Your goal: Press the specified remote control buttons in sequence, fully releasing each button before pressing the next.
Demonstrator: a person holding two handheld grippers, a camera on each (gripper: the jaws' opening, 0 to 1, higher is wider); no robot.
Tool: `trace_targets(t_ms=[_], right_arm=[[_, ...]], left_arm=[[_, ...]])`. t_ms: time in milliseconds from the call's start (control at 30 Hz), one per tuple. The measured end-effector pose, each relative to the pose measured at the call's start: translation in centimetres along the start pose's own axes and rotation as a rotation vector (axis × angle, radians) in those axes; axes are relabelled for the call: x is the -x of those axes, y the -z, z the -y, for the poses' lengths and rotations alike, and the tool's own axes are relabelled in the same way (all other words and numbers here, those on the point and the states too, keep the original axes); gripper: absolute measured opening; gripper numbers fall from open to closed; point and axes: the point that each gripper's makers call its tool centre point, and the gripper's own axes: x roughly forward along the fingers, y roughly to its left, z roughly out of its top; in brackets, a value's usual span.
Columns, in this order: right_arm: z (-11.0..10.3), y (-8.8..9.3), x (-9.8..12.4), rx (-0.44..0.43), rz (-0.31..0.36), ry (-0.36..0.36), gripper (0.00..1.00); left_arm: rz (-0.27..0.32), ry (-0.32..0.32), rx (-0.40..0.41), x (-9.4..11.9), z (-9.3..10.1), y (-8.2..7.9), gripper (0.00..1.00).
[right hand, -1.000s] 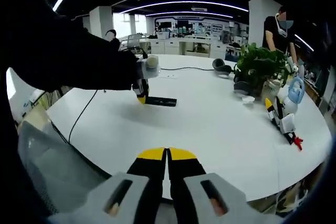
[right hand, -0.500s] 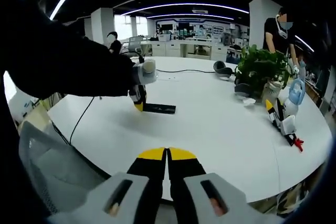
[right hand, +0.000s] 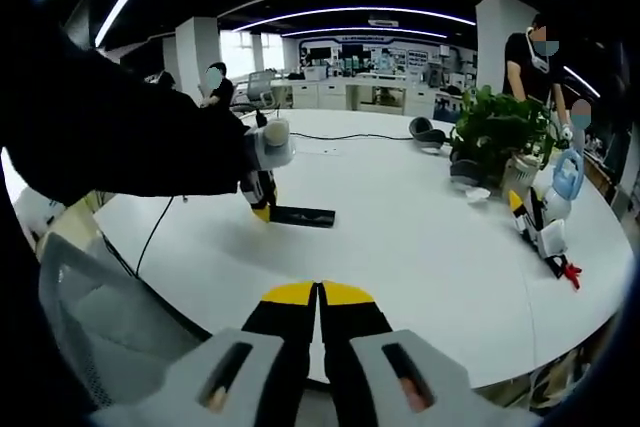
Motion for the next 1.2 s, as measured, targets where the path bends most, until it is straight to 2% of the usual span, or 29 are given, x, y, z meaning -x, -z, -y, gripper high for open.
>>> trace_targets(t_ms=[267,567,1200], right_arm=[[-0.3,0.0,0.0,0.007,-0.003,-0.012,0.00],[-0.4,0.0,-0.1,0.013,-0.006,-0.021,0.00],[-0.6,0.1,-0.1,0.014,-0.014,-0.037,0.00]], left_arm=[[-0.005,-0.002,0.008,0.1,1.6,0.1,0.23],[0.018,0.000,0.019,0.2,3.3,0.2,0.23],[0.036,0.008,-0.010,0.3,7.2,0.3,0.23]])
